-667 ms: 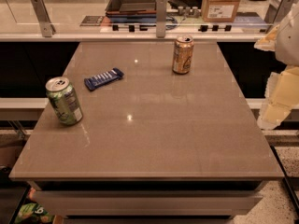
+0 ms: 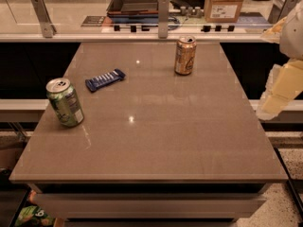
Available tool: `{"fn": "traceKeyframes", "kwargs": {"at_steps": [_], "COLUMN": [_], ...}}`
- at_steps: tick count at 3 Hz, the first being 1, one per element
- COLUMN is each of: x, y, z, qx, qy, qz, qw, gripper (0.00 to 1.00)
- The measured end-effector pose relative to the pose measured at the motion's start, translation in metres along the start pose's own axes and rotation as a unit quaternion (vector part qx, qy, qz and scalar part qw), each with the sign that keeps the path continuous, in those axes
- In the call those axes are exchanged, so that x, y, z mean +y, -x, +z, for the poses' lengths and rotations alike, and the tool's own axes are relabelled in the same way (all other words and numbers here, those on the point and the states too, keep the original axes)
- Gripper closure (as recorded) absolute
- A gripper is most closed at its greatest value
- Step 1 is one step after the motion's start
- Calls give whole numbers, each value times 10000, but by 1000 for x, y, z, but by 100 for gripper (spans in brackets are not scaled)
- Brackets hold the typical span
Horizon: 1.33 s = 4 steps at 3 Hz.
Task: Move orange can near green can
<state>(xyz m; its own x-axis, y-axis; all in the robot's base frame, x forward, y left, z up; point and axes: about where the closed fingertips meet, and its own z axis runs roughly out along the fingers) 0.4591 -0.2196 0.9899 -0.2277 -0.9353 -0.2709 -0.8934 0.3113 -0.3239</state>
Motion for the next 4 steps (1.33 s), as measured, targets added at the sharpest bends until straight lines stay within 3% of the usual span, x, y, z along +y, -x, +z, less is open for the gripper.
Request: {"fn": "traceKeyframes", "kwargs": {"at_steps": [1, 2, 3, 4], "x": [-28, -49, -73, -98], "y": [0, 2, 6, 17], "z": [13, 30, 48, 66], "qx": [-539, -1189, -1869, -2390], "qy": [-373, -680, -958, -1019], "qz": [478, 1028, 1483, 1753], "qw": [9967, 9852, 9664, 9496], "gripper": [0, 0, 0, 0]}}
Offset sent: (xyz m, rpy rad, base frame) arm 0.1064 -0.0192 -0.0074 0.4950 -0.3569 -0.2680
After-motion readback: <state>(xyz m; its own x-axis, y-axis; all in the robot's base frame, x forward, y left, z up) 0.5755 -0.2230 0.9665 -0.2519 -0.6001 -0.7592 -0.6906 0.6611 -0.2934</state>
